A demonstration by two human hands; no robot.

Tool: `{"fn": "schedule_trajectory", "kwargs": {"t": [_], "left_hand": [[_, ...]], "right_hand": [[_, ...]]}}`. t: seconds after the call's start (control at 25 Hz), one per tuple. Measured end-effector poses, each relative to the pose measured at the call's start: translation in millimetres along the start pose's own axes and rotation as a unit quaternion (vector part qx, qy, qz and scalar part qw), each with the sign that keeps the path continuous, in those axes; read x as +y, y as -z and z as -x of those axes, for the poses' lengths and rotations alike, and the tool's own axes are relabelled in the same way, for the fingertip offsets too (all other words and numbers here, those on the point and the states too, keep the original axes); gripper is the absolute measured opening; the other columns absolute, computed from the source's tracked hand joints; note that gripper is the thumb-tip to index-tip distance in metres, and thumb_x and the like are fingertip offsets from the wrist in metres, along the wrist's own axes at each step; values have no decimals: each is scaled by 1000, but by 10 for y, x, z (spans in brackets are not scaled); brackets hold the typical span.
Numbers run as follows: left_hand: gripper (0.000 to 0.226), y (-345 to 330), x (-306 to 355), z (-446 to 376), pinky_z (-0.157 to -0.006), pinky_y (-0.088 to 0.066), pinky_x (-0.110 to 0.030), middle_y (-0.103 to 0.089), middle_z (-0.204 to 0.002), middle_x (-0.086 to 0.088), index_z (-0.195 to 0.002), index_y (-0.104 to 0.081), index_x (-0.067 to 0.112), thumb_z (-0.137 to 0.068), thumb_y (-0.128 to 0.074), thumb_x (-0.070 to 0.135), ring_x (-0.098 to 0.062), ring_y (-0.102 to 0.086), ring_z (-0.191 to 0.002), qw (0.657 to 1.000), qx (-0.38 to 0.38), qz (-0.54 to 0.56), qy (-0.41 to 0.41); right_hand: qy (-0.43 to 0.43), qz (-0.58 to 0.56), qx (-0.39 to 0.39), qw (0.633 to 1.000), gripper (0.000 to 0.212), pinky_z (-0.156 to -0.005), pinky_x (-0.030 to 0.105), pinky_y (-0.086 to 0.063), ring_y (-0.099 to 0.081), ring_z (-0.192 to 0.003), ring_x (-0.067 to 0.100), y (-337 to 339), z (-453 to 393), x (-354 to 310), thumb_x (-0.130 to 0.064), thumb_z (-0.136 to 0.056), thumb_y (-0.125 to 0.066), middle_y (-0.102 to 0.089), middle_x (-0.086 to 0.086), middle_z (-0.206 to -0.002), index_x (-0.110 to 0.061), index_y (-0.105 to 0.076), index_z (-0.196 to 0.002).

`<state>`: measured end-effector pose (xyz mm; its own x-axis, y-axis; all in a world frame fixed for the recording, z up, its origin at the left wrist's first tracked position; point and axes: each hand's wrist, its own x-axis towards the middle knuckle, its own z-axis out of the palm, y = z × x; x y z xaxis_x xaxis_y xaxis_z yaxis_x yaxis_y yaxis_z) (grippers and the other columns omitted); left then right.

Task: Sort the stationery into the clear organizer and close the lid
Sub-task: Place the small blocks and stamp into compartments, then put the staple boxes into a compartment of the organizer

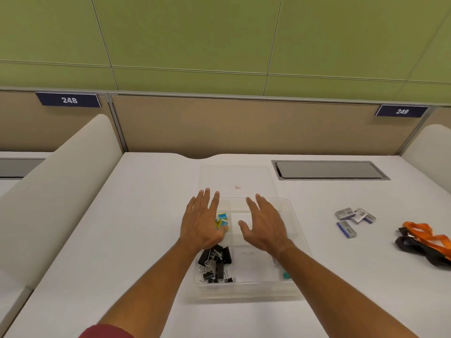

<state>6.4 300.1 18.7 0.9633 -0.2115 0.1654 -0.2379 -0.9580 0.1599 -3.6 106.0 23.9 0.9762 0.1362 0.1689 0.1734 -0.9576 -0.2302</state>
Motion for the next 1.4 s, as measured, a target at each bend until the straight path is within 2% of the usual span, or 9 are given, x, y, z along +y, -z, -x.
{"fn": "schedule_trajectory", "kwargs": {"t": [0.2,0.44,0.64,1.12,1.24,1.32,1.4], "left_hand": [[94,-79,401,-102,-120,6,-45,10,-161,-9,-152,9,25,-80,-30,71,-26,10,-148,999,6,-16,-32],[94,-187,950,-213,-115,14,-43,13,-161,-8,-151,12,27,-81,-31,73,-26,14,-147,997,-2,-5,-72],[95,-263,1410,-264,-113,16,-42,14,-161,-6,-151,11,28,-79,-29,76,-26,13,-148,996,-2,-5,-87],[94,-598,2511,-437,-112,17,-44,20,-159,-4,-150,16,30,-81,-30,75,-27,16,-147,997,-36,-14,-68],[95,-713,2681,-490,-111,17,-42,19,-159,-6,-150,14,28,-81,-30,74,-27,16,-147,997,-42,-14,-63],[95,-786,2759,-508,-112,17,-41,18,-159,-6,-151,13,27,-80,-30,74,-26,16,-147,997,-45,-11,-59],[96,-859,2817,-513,-113,17,-39,16,-160,-7,-151,12,26,-79,-30,72,-25,16,-147,998,-46,-6,-53]], "right_hand": [[-53,36,-10,998,83,-115,35,3,-4,-149,27,114,262,445,-67,-88,-34,-2,7,-163,-24,-6,-153],[-112,59,-8,992,86,-120,42,0,1,-149,28,319,539,967,-69,-88,-30,2,9,-162,-22,-1,-153],[-150,52,0,987,84,-120,42,-6,-1,-149,28,417,691,1377,-67,-88,-32,1,9,-162,-23,-2,-153],[-159,27,-30,986,85,-120,39,-1,-2,-150,26,448,805,2429,-69,-88,-32,-2,7,-162,-23,-3,-153],[-163,4,-42,986,84,-120,38,-5,-7,-149,26,414,774,2646,-68,-88,-36,-8,6,-162,-23,-8,-153],[-169,-7,-37,985,80,-118,39,-18,-21,-146,27,377,740,2757,-63,-89,-40,-22,8,-159,-19,-16,-152],[-161,11,-21,987,73,-108,39,-35,-39,-134,27,340,688,2848,-55,-90,-43,-40,10,-149,-14,-27,-148]]}}
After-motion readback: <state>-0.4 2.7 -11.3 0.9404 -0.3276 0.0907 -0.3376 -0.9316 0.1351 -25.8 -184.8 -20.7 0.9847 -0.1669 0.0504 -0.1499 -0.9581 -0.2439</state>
